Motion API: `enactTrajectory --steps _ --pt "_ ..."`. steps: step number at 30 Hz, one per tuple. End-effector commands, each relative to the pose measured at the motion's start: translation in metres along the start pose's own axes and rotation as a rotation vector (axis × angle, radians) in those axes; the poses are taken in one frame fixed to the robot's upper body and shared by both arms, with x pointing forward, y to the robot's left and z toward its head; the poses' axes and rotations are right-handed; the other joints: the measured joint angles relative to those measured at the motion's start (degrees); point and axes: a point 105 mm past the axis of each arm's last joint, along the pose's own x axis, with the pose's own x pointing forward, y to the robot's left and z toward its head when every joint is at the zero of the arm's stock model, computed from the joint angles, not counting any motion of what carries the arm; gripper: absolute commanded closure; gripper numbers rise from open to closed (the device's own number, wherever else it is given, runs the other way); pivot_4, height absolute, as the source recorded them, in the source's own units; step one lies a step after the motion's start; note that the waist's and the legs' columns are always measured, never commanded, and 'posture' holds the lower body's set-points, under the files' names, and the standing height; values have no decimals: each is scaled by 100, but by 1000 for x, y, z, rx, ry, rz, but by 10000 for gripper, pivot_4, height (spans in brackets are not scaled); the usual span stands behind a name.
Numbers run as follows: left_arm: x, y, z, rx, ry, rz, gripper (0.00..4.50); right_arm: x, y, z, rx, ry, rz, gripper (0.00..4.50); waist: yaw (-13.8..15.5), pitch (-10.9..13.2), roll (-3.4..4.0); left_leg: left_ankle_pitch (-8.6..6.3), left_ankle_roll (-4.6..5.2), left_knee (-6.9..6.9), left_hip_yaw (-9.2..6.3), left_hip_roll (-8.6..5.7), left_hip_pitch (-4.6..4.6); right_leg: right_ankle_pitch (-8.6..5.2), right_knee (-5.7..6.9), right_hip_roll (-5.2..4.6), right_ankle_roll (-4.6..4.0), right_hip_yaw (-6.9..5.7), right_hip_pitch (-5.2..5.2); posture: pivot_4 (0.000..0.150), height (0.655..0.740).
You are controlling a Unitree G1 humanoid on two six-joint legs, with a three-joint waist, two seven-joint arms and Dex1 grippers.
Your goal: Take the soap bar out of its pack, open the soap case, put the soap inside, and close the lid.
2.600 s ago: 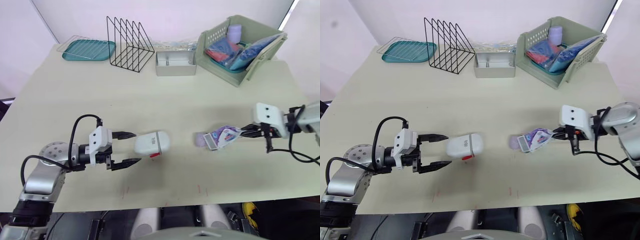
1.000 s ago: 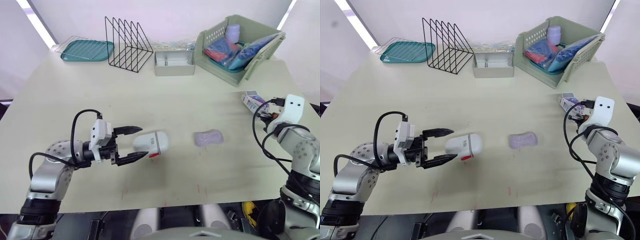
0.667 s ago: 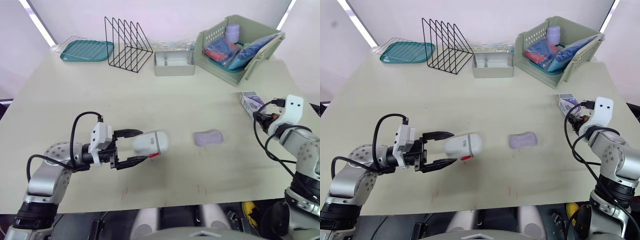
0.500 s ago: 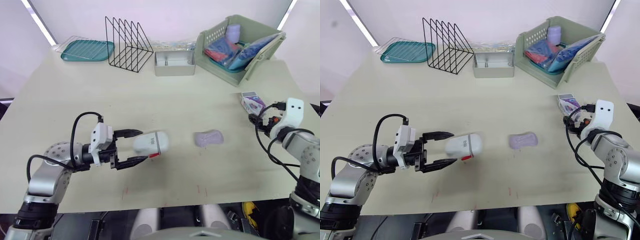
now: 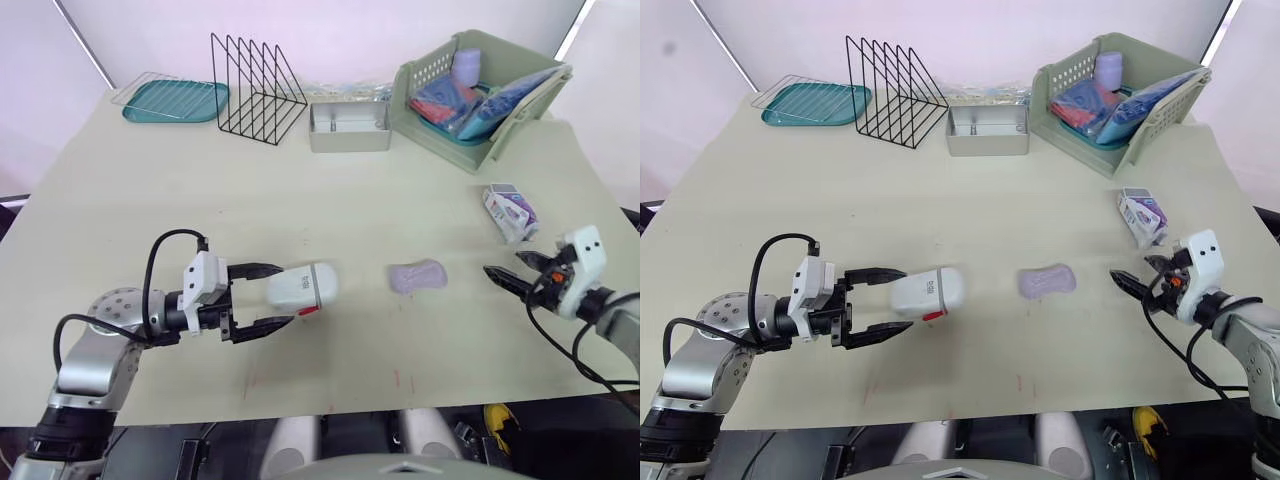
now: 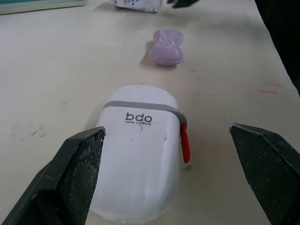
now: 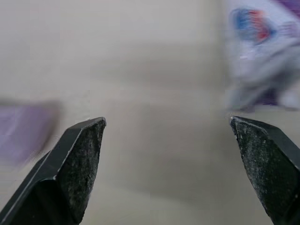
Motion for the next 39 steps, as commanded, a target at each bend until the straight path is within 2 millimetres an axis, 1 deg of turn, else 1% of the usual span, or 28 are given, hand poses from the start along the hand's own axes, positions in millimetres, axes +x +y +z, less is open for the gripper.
enactTrajectory --steps 1,4,6,8,10,13,15,20,23,26,31,34,39 --pt "-4 3 5 40 10 12 0 -17 10 13 -176 -102 171 822 -3 0 0 0 0 0 1 1 2 0 0 0 0 0 1 1500 7400" --pt "-3 5 5 48 15 8 0 -22 18 16 -249 -180 303 822 -23 1 -2 0 0 -1 5 3 5 -1 0 2 1 0 1 1500 7400" --pt "-2 6 6 52 15 6 0 -23 27 16 -332 -206 410 822 -23 1 -2 0 0 0 5 5 7 0 2 5 0 -1 1 1500 7400" --pt "0 10 7 69 26 6 0 -23 38 12 -456 -223 558 822 -23 2 -3 0 0 0 6 6 8 0 1 5 0 -1 1 1500 7400" --pt "0 14 7 83 42 7 0 -21 44 8 -529 -241 657 822 -19 1 -3 0 0 1 6 4 9 0 1 5 1 -2 1 1500 7400" --pt "-1 19 6 99 69 10 0 -16 47 5 -585 -255 754 822 -14 2 -4 0 0 2 4 4 7 1 1 4 -1 -2 2 1500 7400" --pt "-4 25 5 116 110 15 0 -13 49 4 -601 -257 790 822 -11 2 -4 0 0 2 4 3 6 1 1 3 -1 -1 2 1500 7400" --pt "-12 31 0 142 188 14 0 -8 49 2 -576 -248 828 822 -3 2 -4 0 0 4 2 4 7 1 2 2 -3 0 2 1500 7400" --pt "-14 30 -3 142 222 -2 0 -4 49 5 -535 -268 821 822 -7 2 -4 0 0 4 2 4 6 2 3 1 -3 1 2 1500 7400" --pt "-12 27 -4 134 231 -23 0 -2 51 5 -519 -270 817 822 -3 2 -3 0 0 4 2 5 7 2 5 1 -3 1 1 1500 7400" --pt "-1 26 -11 160 256 -36 0 3 45 6 -511 -244 776 822 10 2 -3 0 0 5 1 4 6 2 5 0 -3 1 2 1500 7400" --pt "7 27 -12 159 242 -35 0 4 42 8 -502 -242 757 822 17 2 -4 0 0 10 1 3 6 2 7 0 -3 1 2 1500 7400" --pt "18 24 -13 161 230 -33 0 2 42 6 -511 -226 756 822 15 2 -3 0 0 10 1 2 5 2 7 1 -3 1 2 1500 7400"
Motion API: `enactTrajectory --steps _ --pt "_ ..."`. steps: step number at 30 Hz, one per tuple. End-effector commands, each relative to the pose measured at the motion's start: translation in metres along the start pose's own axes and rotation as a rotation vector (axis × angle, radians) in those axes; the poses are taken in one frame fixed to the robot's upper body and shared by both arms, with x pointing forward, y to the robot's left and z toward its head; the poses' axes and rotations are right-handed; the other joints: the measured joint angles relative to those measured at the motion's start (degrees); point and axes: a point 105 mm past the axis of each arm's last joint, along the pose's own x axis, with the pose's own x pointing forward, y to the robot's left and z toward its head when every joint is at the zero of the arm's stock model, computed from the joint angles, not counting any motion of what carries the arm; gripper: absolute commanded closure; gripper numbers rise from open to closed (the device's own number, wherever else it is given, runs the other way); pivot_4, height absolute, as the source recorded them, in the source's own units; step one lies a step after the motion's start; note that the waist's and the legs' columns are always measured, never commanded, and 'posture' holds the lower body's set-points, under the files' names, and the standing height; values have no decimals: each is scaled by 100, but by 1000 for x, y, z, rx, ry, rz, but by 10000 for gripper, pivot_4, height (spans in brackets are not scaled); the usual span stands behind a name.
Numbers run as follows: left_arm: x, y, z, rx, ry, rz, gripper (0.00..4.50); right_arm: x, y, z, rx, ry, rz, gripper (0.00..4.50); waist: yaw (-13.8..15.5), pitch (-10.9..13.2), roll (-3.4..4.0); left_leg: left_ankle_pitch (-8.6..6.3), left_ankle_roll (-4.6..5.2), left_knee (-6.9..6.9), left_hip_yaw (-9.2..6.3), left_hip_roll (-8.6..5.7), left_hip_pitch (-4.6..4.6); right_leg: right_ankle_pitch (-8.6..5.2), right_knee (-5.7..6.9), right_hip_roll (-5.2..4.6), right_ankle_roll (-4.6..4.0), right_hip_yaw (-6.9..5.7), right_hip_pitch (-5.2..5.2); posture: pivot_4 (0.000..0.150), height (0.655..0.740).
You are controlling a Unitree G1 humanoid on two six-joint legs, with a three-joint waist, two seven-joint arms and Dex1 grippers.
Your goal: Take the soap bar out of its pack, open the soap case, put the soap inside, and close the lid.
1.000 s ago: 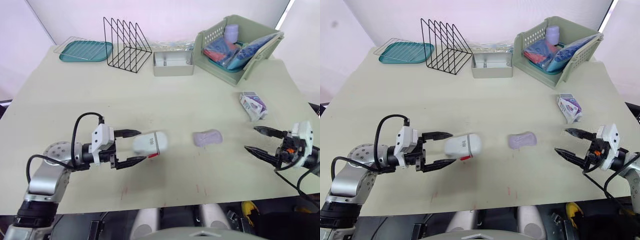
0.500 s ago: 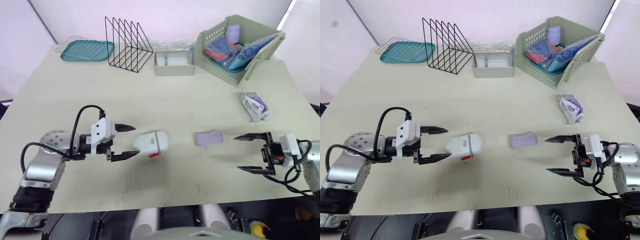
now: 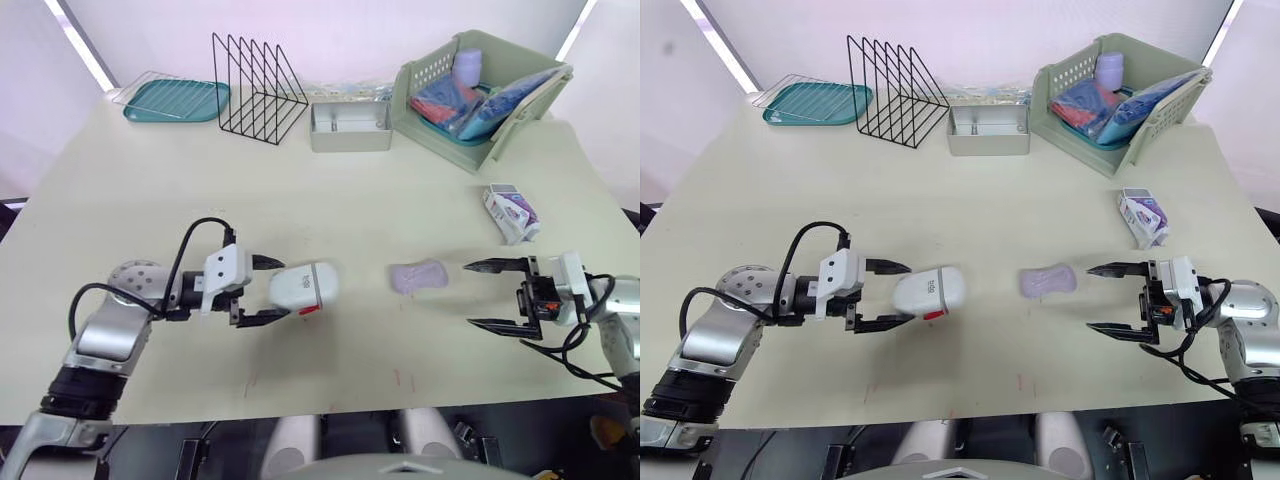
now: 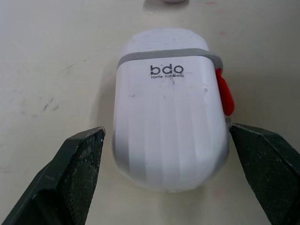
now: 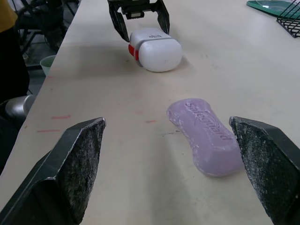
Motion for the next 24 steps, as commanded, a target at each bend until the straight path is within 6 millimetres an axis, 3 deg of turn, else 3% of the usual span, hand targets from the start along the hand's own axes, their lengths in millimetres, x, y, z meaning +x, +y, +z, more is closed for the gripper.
enactTrajectory --steps 1,24 --pt "6 0 5 21 -15 8 0 -5 -2 6 -26 1 -21 822 -1 0 0 0 0 0 0 0 0 0 0 0 0 0 0 1500 7400" --pt "6 5 -1 -42 -40 62 0 -6 3 0 -19 14 -13 822 -3 0 0 0 0 3 -1 -1 0 0 2 0 0 0 0 1500 7400"
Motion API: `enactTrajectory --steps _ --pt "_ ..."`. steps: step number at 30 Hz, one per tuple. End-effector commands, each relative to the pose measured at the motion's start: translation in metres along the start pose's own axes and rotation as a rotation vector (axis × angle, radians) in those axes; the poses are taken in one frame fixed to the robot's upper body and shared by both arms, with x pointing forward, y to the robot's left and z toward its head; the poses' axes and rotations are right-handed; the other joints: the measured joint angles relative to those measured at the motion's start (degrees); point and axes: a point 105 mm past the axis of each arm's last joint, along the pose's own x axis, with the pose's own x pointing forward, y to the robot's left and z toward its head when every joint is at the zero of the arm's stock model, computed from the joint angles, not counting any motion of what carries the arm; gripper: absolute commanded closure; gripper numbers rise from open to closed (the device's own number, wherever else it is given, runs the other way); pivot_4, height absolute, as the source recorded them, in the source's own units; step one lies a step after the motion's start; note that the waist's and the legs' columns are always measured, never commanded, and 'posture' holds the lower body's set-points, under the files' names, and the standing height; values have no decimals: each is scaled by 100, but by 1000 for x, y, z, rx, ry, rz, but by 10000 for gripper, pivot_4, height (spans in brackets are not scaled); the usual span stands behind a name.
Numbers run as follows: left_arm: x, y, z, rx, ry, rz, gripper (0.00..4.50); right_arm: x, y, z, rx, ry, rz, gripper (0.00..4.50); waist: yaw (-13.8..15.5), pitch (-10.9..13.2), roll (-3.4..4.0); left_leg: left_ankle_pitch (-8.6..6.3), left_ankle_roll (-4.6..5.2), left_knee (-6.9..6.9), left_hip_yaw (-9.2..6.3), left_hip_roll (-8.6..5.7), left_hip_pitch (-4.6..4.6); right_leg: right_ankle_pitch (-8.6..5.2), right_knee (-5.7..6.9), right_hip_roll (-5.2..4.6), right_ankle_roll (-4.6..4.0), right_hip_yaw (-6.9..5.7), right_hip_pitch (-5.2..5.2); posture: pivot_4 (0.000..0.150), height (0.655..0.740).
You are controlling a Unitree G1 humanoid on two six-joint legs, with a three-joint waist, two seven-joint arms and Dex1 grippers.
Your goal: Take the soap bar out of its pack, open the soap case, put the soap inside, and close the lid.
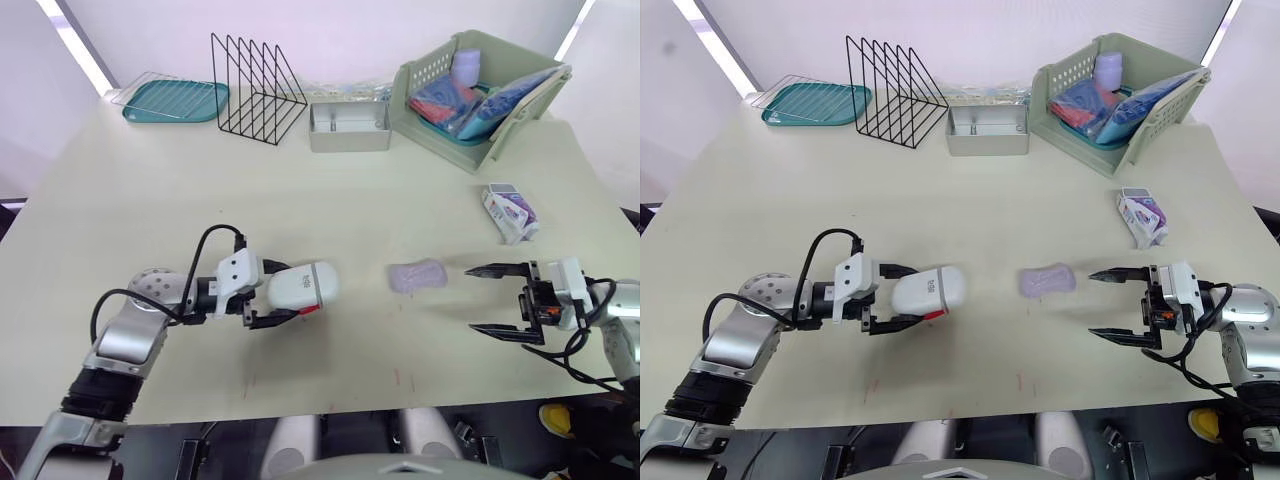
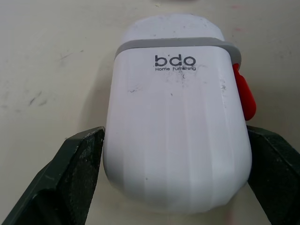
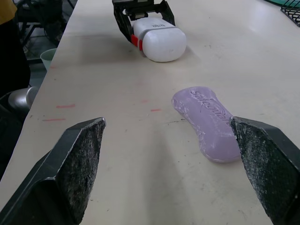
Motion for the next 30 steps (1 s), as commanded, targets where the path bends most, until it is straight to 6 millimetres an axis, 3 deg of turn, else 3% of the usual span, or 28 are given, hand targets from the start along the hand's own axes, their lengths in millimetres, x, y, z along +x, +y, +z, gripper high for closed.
enactTrajectory --steps 1,8,12,23,30 --pt "-6 4 9 11 -34 27 0 -4 -2 5 -29 -10 -18 822 0 0 0 0 0 0 0 0 0 0 0 0 0 0 0 1500 7400" --pt "-5 3 9 19 -42 22 0 -4 -1 3 -24 -5 -20 822 1 0 0 0 0 1 0 0 0 0 0 0 0 0 0 1500 7400" --pt "-3 2 7 25 -39 18 10455 -4 -1 2 -20 -3 -24 0 1 0 0 0 0 1 0 0 0 0 1 0 0 0 0 1500 7400" --pt "-2 1 3 42 -35 7 10455 -2 -2 3 -8 9 -29 0 0 0 0 0 0 1 0 -1 0 0 1 0 0 0 0 1500 7400" --pt "-8 5 19 128 -89 30 10455 21 -11 45 106 -17 44 0 -14 0 0 0 0 3 0 2 0 0 4 0 0 0 -1 1500 7400"
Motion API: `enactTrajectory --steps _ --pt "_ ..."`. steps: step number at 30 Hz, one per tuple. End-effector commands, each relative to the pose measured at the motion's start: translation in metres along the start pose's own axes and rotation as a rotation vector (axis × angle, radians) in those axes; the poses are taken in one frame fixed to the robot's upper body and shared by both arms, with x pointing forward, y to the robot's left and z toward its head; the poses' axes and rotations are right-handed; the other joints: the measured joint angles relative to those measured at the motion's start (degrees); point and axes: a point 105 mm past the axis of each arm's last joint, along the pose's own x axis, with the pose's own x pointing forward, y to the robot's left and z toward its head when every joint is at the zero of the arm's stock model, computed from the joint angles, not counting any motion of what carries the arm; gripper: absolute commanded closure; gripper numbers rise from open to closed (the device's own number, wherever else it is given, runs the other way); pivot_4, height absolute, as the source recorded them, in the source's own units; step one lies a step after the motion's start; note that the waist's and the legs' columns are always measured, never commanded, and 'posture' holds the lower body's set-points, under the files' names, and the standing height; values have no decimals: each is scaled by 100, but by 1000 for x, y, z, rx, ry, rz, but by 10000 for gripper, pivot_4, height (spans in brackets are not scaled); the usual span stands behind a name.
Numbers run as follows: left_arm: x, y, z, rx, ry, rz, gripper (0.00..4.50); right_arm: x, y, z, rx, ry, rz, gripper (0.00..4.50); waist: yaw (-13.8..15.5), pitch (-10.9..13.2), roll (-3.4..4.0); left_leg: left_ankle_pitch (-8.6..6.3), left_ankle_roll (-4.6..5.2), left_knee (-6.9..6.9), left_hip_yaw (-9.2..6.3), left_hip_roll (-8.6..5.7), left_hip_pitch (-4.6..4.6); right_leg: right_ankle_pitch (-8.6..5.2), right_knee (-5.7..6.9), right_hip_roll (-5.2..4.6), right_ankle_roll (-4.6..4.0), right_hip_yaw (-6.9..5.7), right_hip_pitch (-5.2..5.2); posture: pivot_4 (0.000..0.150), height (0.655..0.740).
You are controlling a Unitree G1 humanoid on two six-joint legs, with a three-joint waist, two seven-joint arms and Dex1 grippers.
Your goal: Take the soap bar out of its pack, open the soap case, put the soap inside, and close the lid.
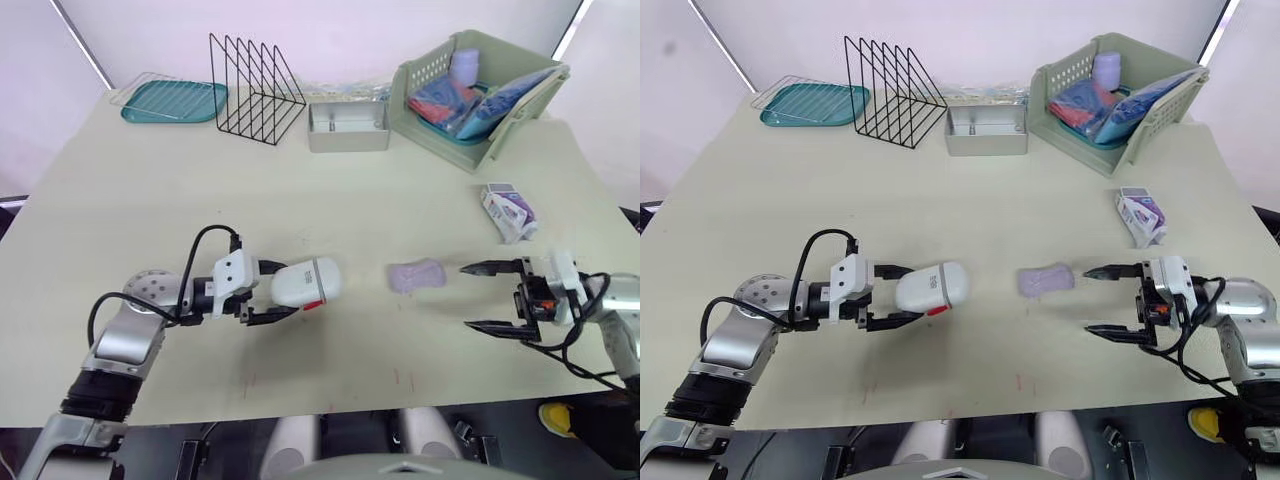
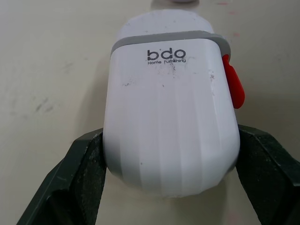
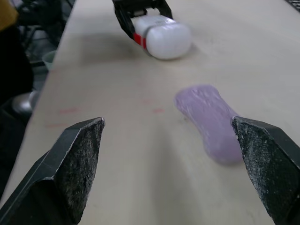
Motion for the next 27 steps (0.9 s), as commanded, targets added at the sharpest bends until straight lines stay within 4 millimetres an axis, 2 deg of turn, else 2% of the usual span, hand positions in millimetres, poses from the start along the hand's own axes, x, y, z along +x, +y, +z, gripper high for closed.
enactTrajectory --steps 1,7,13,20,27 --pt "-3 5 18 87 -48 23 10455 9 -2 23 72 -9 23 0 12 0 -1 0 0 0 -1 1 0 0 -1 0 0 -1 0 1500 7400" --pt "9 6 45 199 -151 88 10455 48 -13 54 434 24 -14 0 40 -1 -3 0 0 8 -17 0 -10 1 -1 -7 -1 -3 -1 1500 7400" --pt "20 -8 56 238 -202 97 10455 74 -23 62 710 56 -53 0 53 -2 -5 0 0 5 -15 -6 -17 1 -4 -6 -2 -9 -1 1500 7400" --pt "28 -17 62 246 -223 94 10455 92 -21 71 840 63 -18 0 79 -2 -4 0 1 8 -19 -11 -19 2 -2 -5 -2 -13 -1 1500 7400" --pt "31 -18 67 259 -238 105 10455 98 -14 62 890 118 5 0 58 -2 -4 0 1 7 -19 -25 -19 1 -2 -4 -2 -13 -1 1500 7400"
